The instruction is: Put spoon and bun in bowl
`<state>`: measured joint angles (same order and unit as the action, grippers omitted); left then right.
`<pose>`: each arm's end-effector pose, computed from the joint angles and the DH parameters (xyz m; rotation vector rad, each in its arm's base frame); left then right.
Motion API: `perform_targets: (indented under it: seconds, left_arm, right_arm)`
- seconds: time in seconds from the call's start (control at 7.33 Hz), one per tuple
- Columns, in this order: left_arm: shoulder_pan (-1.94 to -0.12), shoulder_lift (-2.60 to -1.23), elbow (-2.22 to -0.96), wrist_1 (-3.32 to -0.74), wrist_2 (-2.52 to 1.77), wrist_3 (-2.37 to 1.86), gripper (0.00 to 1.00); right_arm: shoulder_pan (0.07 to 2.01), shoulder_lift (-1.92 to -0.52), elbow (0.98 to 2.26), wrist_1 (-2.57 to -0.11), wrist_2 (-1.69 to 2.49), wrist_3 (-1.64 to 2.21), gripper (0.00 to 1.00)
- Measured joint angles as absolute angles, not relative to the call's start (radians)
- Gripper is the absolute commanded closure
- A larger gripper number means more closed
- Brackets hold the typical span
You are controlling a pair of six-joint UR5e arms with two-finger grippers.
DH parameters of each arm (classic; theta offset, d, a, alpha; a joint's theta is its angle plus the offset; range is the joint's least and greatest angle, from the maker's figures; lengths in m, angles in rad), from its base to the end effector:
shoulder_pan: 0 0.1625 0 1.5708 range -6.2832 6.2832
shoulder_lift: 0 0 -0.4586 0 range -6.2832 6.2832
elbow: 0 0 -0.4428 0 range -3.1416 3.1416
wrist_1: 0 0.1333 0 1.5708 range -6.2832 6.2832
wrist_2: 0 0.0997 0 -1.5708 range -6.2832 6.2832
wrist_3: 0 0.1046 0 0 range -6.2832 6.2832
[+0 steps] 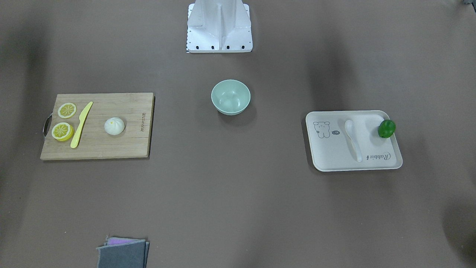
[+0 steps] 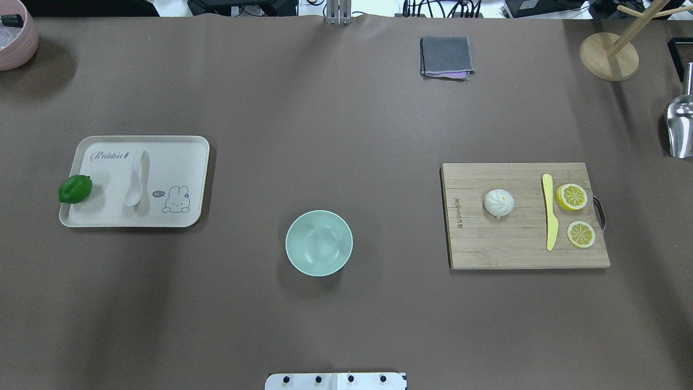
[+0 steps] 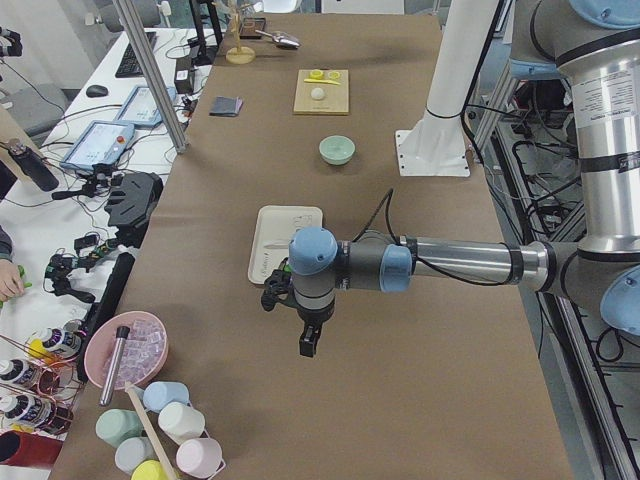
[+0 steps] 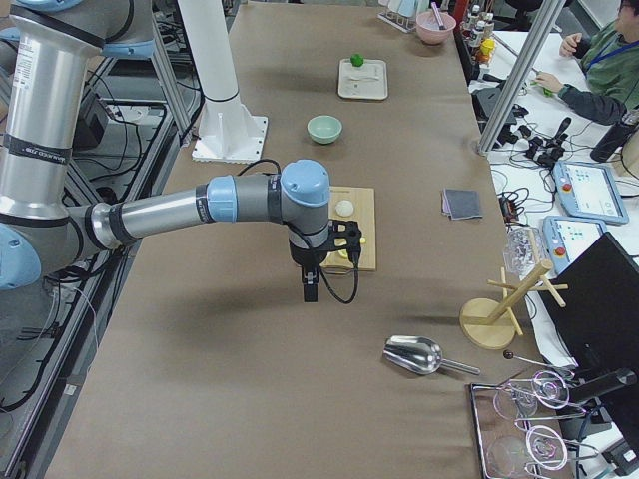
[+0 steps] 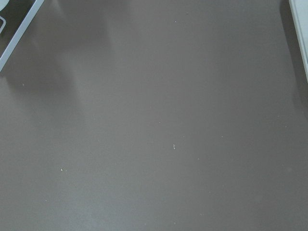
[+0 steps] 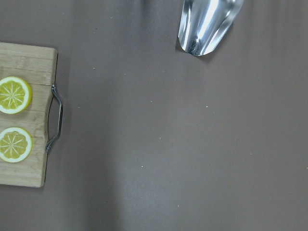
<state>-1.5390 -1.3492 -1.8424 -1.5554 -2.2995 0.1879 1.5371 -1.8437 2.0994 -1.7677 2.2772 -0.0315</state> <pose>-0.0495 -0.4456 0.6623 0.0900 0.7254 0.2225 0.0516 -0.4110 0.5657 0.0556 -0.7065 -0.0832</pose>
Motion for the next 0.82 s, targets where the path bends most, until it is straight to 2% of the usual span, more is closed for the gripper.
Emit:
perform_targets:
  seconds: [0.82]
  left_arm:
    - [-1.537,-1.363,-1.874,-1.579,-2.291,0.189,0.01]
  right_arm:
    - [1.536,-1.842,2.098,-1.726,2.277,-0.028,0.0]
